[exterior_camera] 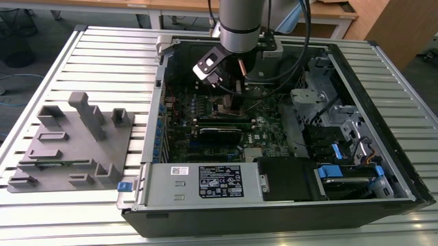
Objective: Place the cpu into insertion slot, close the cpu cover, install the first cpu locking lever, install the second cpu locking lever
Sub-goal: 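Place the cpu into insertion slot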
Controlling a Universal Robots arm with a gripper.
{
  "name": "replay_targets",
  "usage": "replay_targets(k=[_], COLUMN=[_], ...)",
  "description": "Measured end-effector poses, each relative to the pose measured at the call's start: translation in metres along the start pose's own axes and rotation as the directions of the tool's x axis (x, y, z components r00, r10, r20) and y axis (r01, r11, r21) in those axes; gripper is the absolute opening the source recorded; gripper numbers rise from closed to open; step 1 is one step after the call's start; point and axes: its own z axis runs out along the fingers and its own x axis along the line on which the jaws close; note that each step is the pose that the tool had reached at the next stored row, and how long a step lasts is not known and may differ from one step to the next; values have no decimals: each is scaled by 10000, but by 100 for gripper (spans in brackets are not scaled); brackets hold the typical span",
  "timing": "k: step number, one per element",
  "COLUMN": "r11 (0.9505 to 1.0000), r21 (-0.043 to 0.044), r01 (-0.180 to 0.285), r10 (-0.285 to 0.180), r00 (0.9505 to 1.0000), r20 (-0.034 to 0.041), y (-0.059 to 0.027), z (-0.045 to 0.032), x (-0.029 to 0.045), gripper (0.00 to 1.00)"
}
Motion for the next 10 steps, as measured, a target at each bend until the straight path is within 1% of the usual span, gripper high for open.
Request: replay_targets(k=[3,7,10], r11=[10000,10000,10000], r21=[-1,-1,0], r01=[-2,-1,-1], r10=[2,1,1], r00=[10000,10000,10000], r20=[-1,0,3], y=[-9,-54,-69], z=[5,12,28], x=[1,13,16], gripper=[54,54,54])
